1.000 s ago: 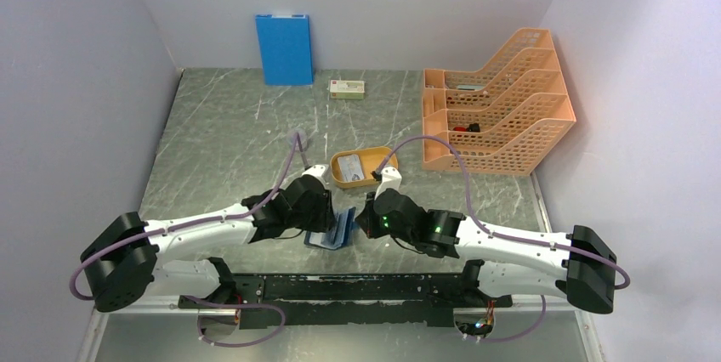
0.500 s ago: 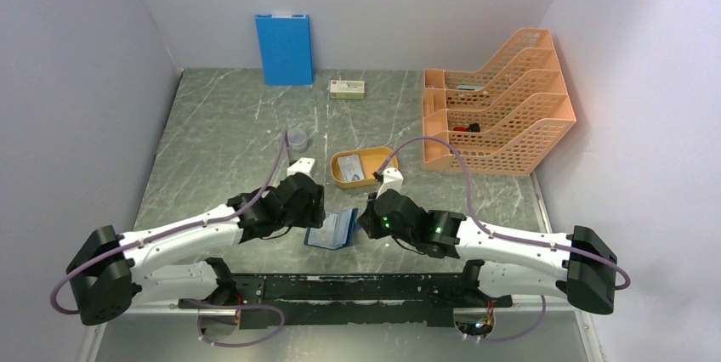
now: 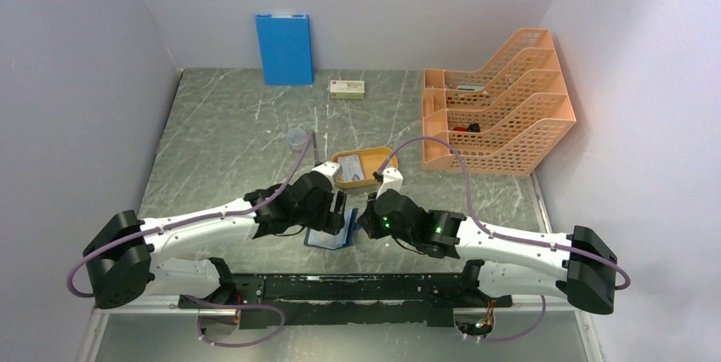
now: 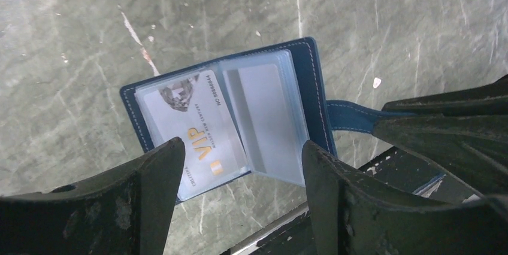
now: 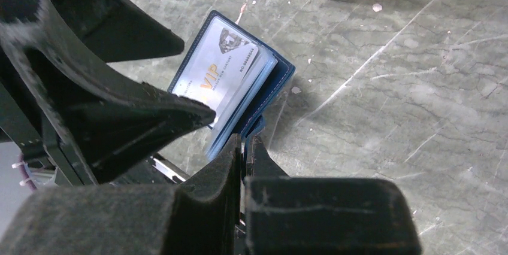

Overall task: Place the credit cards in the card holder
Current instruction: Turn over the card slot in the card holder.

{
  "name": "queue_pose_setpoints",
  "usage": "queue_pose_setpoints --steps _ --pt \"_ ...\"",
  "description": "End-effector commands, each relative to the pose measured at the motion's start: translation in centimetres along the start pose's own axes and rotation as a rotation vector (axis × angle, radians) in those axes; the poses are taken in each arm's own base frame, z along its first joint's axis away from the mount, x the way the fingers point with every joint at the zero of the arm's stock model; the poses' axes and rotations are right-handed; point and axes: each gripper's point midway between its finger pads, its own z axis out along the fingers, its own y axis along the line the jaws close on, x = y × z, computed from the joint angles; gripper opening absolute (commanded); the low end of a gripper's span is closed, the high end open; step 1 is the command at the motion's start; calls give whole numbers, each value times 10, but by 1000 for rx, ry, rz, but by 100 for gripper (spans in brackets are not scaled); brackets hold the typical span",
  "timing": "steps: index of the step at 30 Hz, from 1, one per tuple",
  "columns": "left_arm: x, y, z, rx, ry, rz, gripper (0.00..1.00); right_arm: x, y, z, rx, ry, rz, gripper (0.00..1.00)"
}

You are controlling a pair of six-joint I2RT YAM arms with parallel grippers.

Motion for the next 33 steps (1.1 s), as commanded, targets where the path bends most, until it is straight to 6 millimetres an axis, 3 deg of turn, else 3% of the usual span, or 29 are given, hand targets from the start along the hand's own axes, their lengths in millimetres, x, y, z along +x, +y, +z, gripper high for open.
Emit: queue_pose_setpoints --steps 1,15,25,33 --pt "-6 -22 2 65 -11 54 76 -15 4 -3 -2 -37 5 0" --pt "10 -19 17 14 41 88 75 -13 2 -2 1 -35 8 0" --pt "7 -10 13 -31 18 74 72 -14 0 -3 4 -36 9 0" --pt "4 -21 10 27 7 69 71 -11 -5 -2 14 -33 15 0"
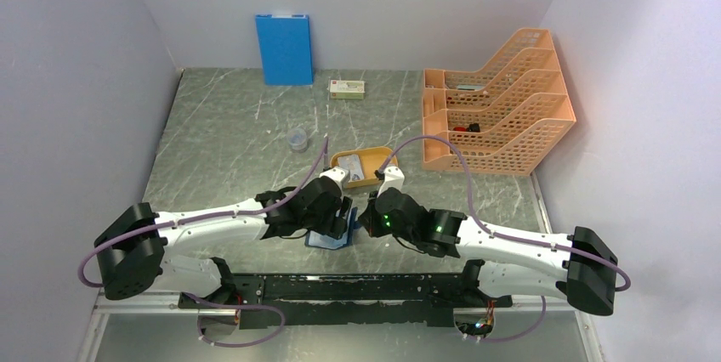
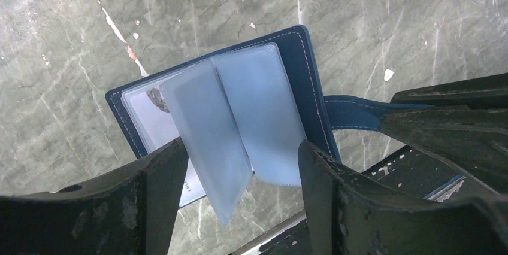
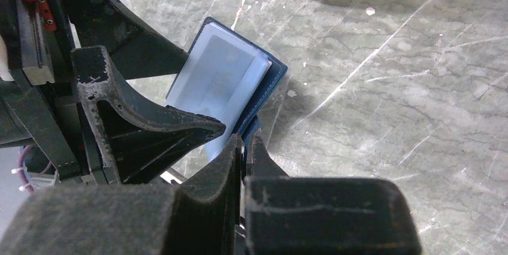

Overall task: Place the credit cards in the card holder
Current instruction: Turn over the card slot in the card holder.

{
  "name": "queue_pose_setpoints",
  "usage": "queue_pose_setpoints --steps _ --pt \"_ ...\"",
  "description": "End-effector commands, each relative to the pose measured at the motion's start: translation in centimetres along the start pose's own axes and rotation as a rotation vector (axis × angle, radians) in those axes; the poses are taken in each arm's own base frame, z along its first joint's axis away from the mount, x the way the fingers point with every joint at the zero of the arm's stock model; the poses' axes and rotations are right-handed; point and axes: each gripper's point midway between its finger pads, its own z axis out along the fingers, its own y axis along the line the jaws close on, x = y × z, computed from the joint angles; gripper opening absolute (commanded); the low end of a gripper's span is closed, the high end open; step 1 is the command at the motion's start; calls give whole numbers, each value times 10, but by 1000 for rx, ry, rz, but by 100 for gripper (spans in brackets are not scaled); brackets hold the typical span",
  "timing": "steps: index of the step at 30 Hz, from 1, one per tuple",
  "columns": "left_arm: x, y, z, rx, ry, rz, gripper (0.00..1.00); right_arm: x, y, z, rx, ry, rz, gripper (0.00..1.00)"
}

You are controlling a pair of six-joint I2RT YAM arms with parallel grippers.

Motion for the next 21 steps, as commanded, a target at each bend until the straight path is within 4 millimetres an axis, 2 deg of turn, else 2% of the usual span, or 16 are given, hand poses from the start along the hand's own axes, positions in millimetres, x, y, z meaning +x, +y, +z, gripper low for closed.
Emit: queue_pose_setpoints --steps 1,7,12,21 --pt "-11 -14 -3 55 -33 -3 71 -7 -3 -3 8 -24 9 0" --pt "-10 -22 0 92 -26 -8 66 0 -13 -1 35 -14 22 0" --pt "-9 -20 3 80 -21 -11 62 12 -28 -1 87 8 50 0" --pt "-3 -18 7 73 -8 -23 61 42 -67 2 231 98 104 1"
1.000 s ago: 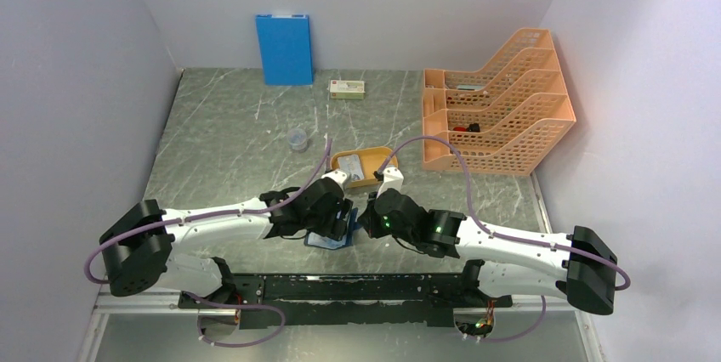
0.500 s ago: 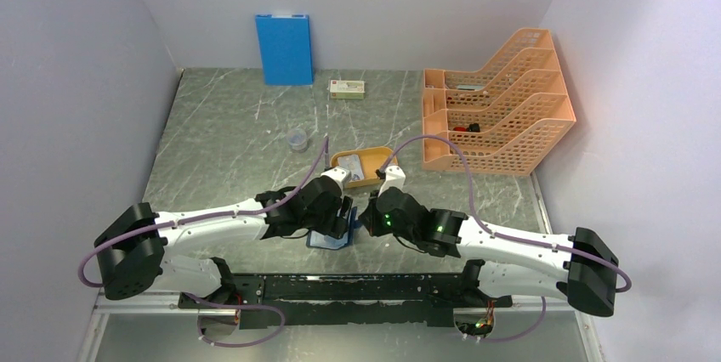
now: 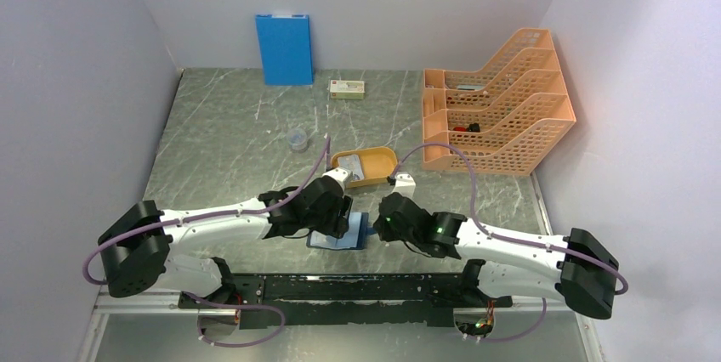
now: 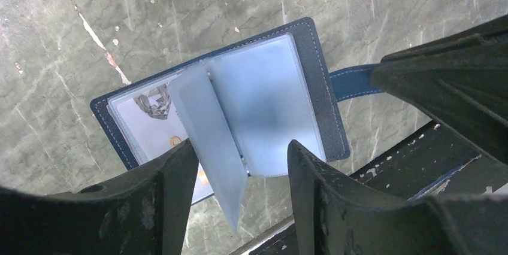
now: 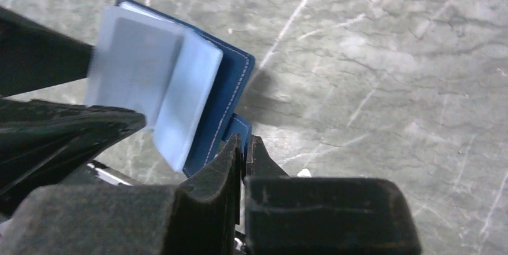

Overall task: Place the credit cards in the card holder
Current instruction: Turn over the card slot in the card holder.

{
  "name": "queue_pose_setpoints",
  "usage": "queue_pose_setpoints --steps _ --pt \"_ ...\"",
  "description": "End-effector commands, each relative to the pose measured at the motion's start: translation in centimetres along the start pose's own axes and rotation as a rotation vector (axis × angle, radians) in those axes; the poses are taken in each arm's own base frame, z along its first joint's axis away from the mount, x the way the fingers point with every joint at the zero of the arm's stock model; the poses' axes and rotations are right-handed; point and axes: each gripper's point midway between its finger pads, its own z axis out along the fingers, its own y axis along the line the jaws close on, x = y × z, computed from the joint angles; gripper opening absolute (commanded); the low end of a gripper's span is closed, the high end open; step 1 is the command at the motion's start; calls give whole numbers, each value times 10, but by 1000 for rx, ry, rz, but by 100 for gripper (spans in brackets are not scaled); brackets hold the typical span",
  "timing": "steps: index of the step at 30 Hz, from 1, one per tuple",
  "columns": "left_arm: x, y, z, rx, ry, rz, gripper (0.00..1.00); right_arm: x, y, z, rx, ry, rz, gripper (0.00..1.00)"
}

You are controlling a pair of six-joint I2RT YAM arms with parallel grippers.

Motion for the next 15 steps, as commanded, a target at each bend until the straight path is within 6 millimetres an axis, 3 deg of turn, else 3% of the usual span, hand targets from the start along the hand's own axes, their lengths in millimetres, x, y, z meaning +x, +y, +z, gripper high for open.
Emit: queue_pose_setpoints --steps 1,8,12,15 --pt "-4 -10 2 37 -13 -11 60 13 -27 3 112 40 44 6" --pt "-4 -9 1 32 -13 -16 60 -2 -34 -13 145 6 64 47" --pt "-5 -8 1 27 -15 -21 60 -19 -23 -28 107 -24 72 50" --pt "-5 -8 0 23 -17 -27 60 -37 10 -42 -64 -61 69 46"
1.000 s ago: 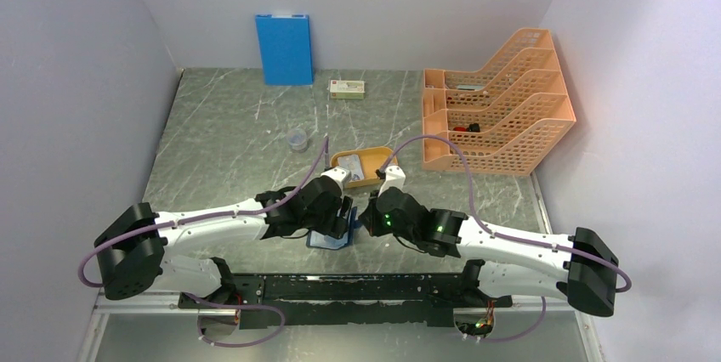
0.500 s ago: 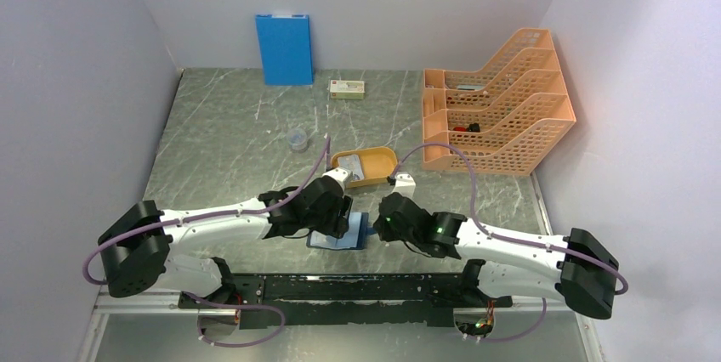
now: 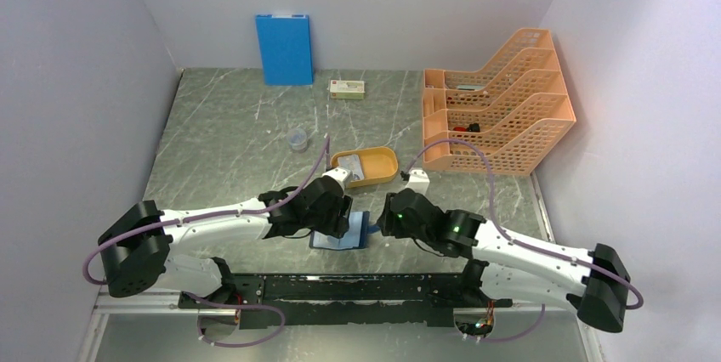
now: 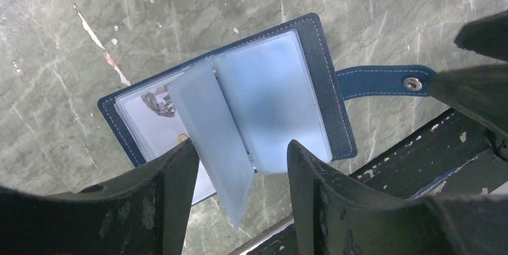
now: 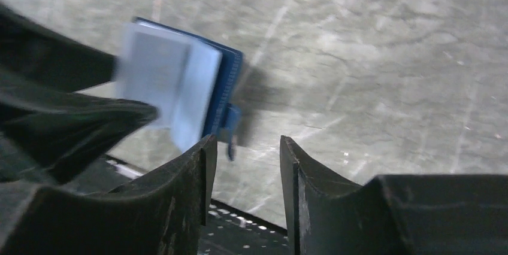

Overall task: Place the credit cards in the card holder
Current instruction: Turn over the card slot in the card holder.

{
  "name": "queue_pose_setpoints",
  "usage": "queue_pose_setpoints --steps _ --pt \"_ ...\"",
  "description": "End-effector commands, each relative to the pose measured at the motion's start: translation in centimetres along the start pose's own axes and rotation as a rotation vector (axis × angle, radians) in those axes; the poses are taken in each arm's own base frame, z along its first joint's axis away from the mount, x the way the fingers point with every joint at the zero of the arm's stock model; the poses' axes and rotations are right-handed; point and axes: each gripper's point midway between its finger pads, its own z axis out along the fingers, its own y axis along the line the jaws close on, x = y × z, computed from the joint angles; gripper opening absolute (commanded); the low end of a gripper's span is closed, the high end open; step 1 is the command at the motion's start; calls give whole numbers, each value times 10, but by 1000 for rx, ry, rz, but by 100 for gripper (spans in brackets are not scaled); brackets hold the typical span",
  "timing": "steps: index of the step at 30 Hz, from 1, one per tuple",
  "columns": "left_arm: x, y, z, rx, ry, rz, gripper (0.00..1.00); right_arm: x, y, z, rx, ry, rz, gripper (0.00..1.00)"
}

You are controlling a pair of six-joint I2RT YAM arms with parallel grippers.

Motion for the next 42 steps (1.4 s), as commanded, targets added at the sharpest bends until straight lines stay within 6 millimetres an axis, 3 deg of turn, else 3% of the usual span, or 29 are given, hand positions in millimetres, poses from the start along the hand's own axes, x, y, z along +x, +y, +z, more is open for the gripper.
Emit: queue_pose_setpoints --steps 1,6,10,17,22,30,35,42 --pt "-5 -7 0 21 -16 -15 60 -30 47 -28 -230 -64 15 43" --pt "-5 -7 1 15 -15 -21 59 -25 111 -47 -552 12 -22 33" --pt "-5 -6 2 3 -12 -20 59 -9 129 -42 -614 71 -51 25" --pt "-5 2 0 -34 -18 -32 58 17 113 -4 -518 129 -5 18" --pt "-3 4 -1 -42 -17 -40 58 24 101 24 -435 135 48 13" --pt "-4 6 -6 -41 -31 -42 58 47 47 62 -207 163 88 11" --pt "-1 12 -7 -52 -46 -43 58 66 21 75 -138 206 108 11" --pt "-8 -1 -9 35 -85 -42 57 68 2 78 -89 200 130 10"
